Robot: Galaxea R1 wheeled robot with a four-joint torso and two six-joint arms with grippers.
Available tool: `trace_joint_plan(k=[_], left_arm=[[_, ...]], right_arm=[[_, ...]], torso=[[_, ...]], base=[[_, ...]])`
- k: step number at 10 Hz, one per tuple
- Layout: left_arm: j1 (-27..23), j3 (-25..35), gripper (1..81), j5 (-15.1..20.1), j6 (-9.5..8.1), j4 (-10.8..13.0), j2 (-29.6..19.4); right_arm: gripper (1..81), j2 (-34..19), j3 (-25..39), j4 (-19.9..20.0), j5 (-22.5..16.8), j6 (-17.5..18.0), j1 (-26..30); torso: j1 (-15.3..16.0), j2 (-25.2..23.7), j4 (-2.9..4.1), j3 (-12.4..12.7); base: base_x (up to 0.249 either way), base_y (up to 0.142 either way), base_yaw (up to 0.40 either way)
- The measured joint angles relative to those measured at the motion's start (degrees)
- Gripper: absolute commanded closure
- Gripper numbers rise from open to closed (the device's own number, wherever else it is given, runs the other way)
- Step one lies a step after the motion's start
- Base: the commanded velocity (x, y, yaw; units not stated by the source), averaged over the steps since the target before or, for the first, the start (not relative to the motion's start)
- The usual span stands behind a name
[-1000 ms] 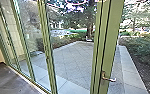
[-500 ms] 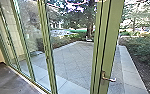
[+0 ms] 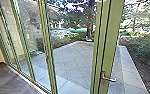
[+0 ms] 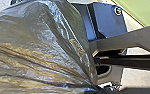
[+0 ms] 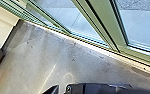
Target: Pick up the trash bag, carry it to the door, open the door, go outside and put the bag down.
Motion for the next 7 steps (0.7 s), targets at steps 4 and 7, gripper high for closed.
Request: trace_joint_plan(k=[4,7], left_arm=[[0.0,0.0,81.1,-0.1,-0.02,-0.4,0.0],[0.0,0.0,81.1,-0.1,0.0,-0.5,0.0]], right_arm=[[1.0,0.1,1.0,0.0,-7.6,11.6,11.5],[1.0,2.8,-0.6,0.0,-11.5,18.7,17.2]], torso=[[0.0,0.0,0.0,0.0],[0.0,0.0,0.0,0.0]], base=[[0.0,0.0,0.0],[0.0,0.0,0.0]])
